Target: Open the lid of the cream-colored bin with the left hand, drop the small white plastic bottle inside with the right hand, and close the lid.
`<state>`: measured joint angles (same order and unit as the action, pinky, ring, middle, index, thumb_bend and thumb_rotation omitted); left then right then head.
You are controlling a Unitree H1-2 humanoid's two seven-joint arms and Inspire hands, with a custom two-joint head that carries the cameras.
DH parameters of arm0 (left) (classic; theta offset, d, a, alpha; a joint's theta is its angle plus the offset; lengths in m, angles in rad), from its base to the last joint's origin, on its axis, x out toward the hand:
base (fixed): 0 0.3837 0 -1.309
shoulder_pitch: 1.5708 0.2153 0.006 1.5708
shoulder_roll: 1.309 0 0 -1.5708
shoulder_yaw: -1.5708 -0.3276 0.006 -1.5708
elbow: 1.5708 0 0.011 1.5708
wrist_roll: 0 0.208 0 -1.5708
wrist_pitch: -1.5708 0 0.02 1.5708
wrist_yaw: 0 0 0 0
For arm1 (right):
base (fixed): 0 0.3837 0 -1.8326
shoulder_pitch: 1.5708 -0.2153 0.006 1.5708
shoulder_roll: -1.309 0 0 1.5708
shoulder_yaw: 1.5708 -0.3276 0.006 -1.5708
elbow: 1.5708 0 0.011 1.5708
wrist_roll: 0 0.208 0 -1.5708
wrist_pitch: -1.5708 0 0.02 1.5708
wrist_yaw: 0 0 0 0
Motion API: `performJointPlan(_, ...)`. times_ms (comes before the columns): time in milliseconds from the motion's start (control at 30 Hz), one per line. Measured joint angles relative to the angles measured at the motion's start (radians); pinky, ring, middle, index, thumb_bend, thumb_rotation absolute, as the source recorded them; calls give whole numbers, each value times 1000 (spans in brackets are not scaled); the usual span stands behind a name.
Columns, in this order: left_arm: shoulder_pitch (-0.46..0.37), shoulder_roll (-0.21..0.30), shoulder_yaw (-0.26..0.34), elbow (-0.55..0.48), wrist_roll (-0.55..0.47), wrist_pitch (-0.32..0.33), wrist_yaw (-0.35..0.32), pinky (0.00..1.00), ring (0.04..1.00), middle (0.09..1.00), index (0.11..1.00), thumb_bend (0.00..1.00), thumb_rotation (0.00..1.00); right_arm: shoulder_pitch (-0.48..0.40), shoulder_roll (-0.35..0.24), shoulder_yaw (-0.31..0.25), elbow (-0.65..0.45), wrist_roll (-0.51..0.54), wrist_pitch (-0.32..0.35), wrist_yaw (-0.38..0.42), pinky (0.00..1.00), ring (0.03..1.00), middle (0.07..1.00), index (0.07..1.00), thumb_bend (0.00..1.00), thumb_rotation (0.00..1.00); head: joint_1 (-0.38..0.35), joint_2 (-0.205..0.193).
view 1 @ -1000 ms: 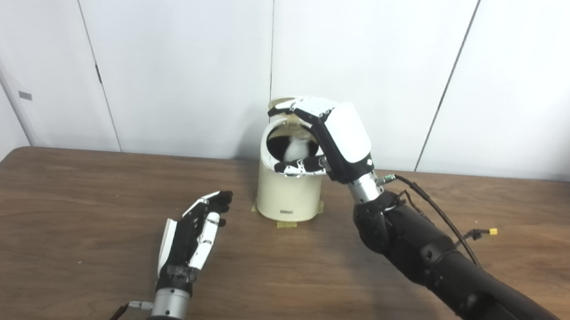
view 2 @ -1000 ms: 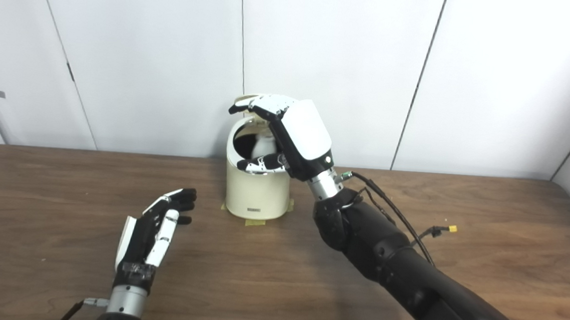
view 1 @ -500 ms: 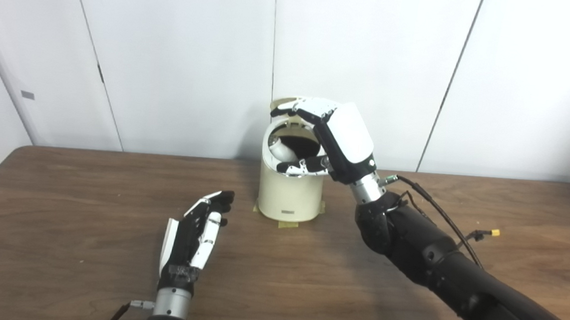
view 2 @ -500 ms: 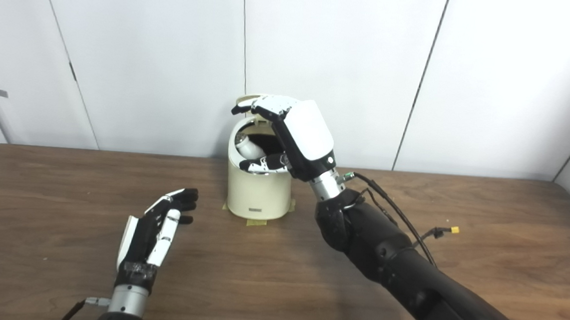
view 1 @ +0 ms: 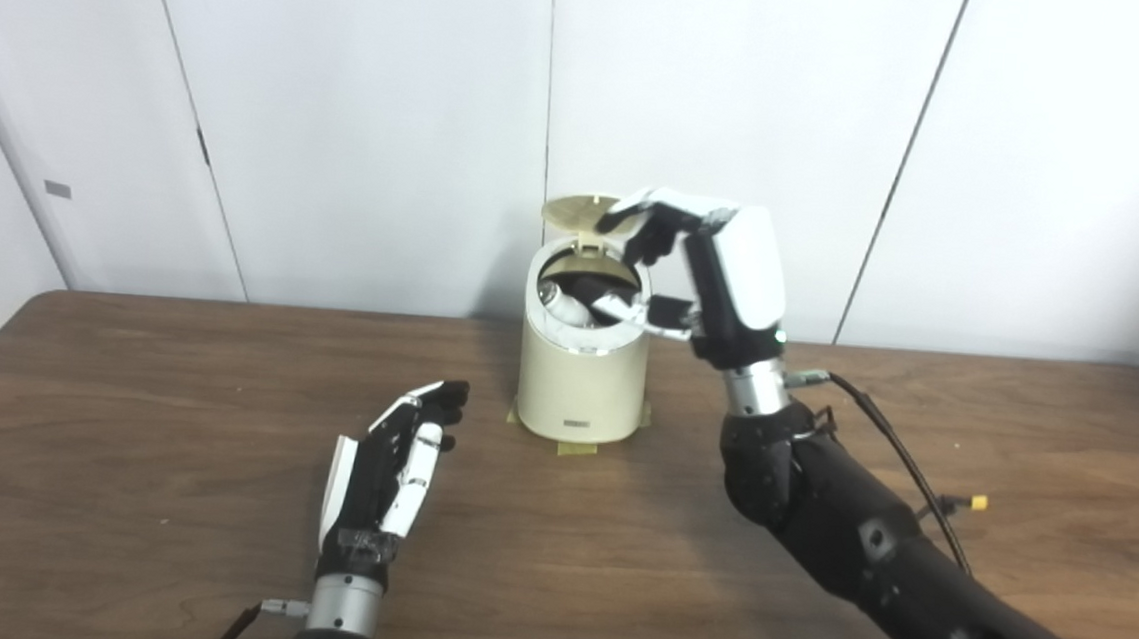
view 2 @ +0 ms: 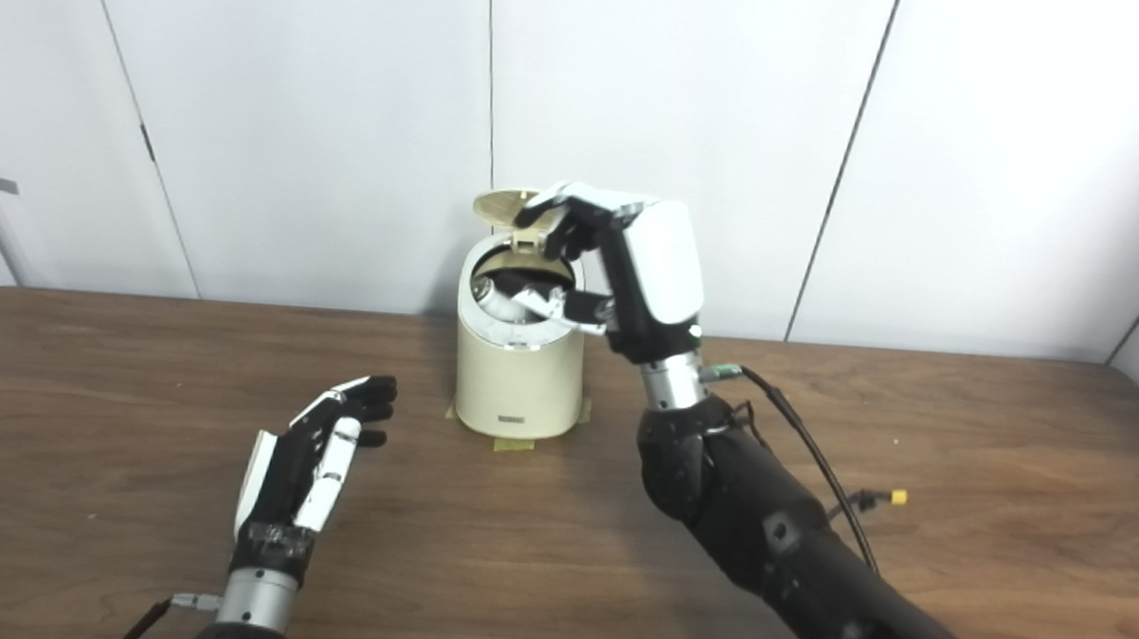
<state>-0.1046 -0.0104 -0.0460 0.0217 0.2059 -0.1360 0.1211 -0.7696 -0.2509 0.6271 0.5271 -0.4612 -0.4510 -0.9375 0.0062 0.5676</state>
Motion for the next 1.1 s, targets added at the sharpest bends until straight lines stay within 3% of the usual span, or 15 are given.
performJointPlan(167,-2,1,1,6,-11,-2,0,708,771,781,773,281,838,86,-6,-52,-75,-1,0,-3,280,330,450,494,509,4,-6,-5)
performJointPlan(300,-2,2,1,6,-14,-2,-1,707,773,781,772,282,820,160,-14,-100,-140,15,0,0,357,381,468,492,510,6,-11,-3)
performJointPlan(333,-3,2,1,7,-14,-3,-1,703,773,778,768,276,813,176,-14,-117,-154,22,0,7,380,420,484,489,496,81,-11,-3)
performJointPlan(467,-5,2,2,11,-15,-5,1,702,776,777,767,271,819,280,-8,-201,-200,93,0,125,432,500,540,490,481,155,-14,-5)
performJointPlan(700,-4,6,5,14,-14,-8,8,694,772,776,764,223,755,453,31,-345,-239,149,19,328,554,639,659,497,478,164,-21,-3)
performJointPlan(733,-5,6,5,15,-14,-9,8,696,773,777,764,222,753,460,37,-360,-243,152,19,352,573,651,671,596,391,388,-21,-3)
performJointPlan(800,-8,7,6,24,-13,-9,8,699,775,780,766,225,762,473,50,-390,-251,156,19,389,591,664,685,681,324,598,-23,-3)
performJointPlan(967,-9,6,7,27,-14,-9,10,711,781,785,768,232,774,498,65,-435,-280,159,36,493,660,739,766,781,307,844,-25,-3)
performJointPlan(1100,-11,6,8,29,-16,-9,12,717,785,791,776,228,798,512,65,-451,-294,159,68,587,719,795,818,837,351,904,-26,0)
